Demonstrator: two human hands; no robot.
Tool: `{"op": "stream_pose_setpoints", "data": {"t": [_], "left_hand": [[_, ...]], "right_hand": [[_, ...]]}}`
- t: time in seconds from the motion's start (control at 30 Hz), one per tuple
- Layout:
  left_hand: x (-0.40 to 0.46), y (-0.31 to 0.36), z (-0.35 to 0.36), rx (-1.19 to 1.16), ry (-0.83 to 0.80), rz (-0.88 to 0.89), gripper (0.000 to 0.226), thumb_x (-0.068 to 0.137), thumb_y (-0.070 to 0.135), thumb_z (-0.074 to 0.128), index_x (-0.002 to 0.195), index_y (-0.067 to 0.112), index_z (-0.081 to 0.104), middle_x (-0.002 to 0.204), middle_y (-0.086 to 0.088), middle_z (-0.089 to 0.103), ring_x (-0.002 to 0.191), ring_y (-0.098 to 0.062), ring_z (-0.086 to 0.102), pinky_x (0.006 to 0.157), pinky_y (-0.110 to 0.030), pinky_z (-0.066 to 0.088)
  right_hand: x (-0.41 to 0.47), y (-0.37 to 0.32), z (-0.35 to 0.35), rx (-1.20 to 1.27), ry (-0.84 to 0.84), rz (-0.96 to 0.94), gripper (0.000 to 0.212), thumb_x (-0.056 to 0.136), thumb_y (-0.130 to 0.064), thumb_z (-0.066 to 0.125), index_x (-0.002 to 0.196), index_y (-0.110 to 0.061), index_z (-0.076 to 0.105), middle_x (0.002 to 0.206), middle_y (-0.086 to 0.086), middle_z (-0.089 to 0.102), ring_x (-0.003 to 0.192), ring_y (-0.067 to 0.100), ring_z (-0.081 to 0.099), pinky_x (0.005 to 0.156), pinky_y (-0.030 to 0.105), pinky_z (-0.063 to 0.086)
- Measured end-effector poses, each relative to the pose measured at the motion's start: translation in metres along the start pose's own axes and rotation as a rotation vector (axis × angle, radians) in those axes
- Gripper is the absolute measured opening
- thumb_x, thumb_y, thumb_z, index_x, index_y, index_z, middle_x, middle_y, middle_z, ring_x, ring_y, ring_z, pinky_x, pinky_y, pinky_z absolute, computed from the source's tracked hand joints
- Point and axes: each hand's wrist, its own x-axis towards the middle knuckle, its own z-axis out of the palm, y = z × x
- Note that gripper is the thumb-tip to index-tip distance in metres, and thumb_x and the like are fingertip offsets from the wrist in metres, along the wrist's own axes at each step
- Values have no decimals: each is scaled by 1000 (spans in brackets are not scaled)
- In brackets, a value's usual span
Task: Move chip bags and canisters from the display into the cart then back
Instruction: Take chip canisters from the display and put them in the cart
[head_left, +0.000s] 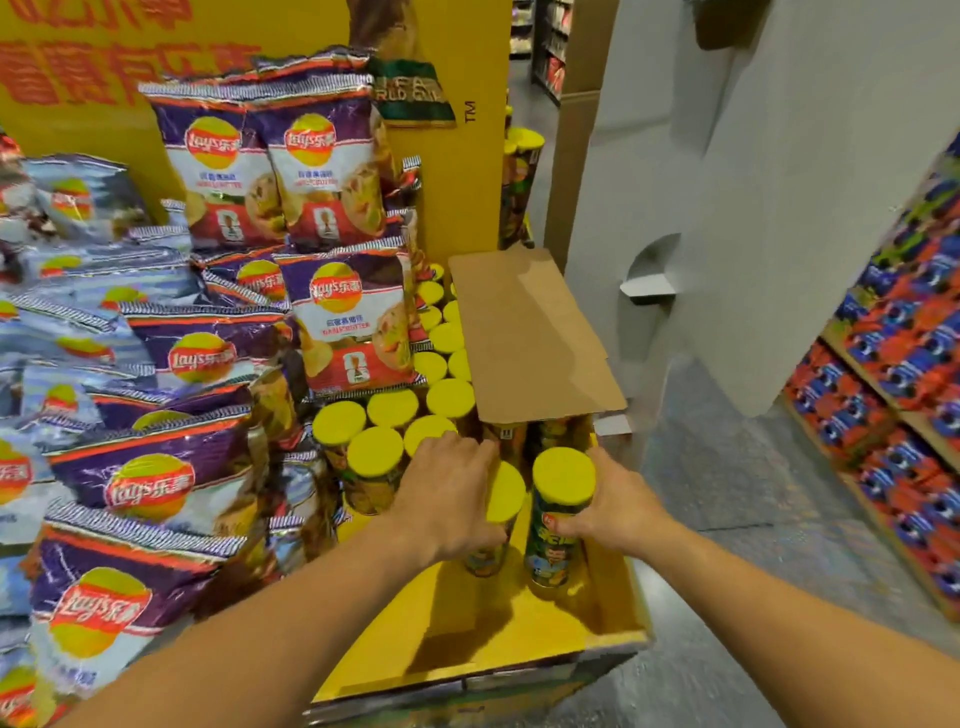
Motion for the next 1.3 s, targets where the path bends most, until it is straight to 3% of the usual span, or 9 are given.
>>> {"op": "stream_pose_setpoints", "data": {"t": [0.2, 0.53, 0.67, 0.8, 0.93, 1.07, 1.2, 1.27, 1.3], "left_hand": [[39, -13, 19, 59, 28, -61, 83, 70, 68, 68, 128, 16, 39, 115, -2, 61, 116, -26, 46, 101, -39, 33], [68, -22, 33, 73, 33, -97, 68, 70, 66, 69, 114, 19, 47, 109, -2, 63, 112, -26, 49, 95, -39, 35], [70, -24, 32, 118, 34, -70, 69, 70, 69, 65, 115, 20, 48, 105, -1, 65, 110, -26, 49, 95, -39, 35], [75, -26, 33, 133, 20, -100, 72, 70, 71, 65, 116, 19, 48, 109, -2, 64, 113, -27, 48, 98, -40, 34], [79, -26, 31, 114, 45, -93, 65, 73, 66, 67, 116, 19, 49, 112, -3, 59, 110, -26, 49, 95, -38, 34], [81, -28, 34, 6, 20, -50, 54, 78, 52, 73, 114, 20, 49, 112, -2, 55, 102, -24, 51, 87, -35, 37], [77, -27, 35, 6, -19, 3, 66, 74, 54, 76, 123, 21, 47, 121, -1, 51, 108, -24, 49, 92, -37, 38], [74, -28, 33, 0, -17, 7, 70, 71, 58, 76, 125, 24, 46, 122, 1, 51, 110, -23, 49, 95, -37, 37], [73, -28, 31, -13, -14, 5, 72, 70, 58, 77, 126, 25, 46, 122, 2, 51, 111, -23, 48, 96, -37, 37]], "right_hand": [[41, 0, 18, -5, 80, 113, 81, 64, -42, 90, 125, -23, 40, 122, 7, 61, 114, 34, 57, 91, 45, 52], [62, -7, 14, -60, 122, 161, 67, 70, -41, 87, 107, -19, 36, 114, 9, 59, 107, 32, 57, 72, 33, 40], [60, -11, 9, -90, 104, 179, 72, 63, -51, 86, 114, -16, 47, 108, 5, 61, 101, 26, 59, 72, 34, 48], [62, -22, 7, -84, 107, 177, 69, 70, -47, 86, 116, -12, 48, 109, 7, 60, 104, 27, 60, 69, 30, 42], [66, -25, 9, -36, 141, 177, 64, 78, -30, 83, 123, -9, 43, 115, 12, 61, 108, 32, 59, 72, 31, 41], [76, -22, 8, 36, 154, 194, 52, 80, -24, 82, 119, -6, 53, 115, 14, 62, 109, 33, 60, 82, 36, 48], [74, -14, 3, -27, 86, 212, 20, 81, -14, 78, 81, -10, 59, 88, 8, 63, 79, 23, 59, 59, 21, 42], [69, -14, -3, -71, -32, 250, 22, 84, -13, 72, 67, -12, 58, 71, 3, 68, 52, 10, 61, 38, 15, 37], [67, -16, -5, -73, -106, 276, 22, 87, -13, 68, 67, -11, 60, 62, 2, 68, 42, 5, 59, 36, 13, 37]]}}
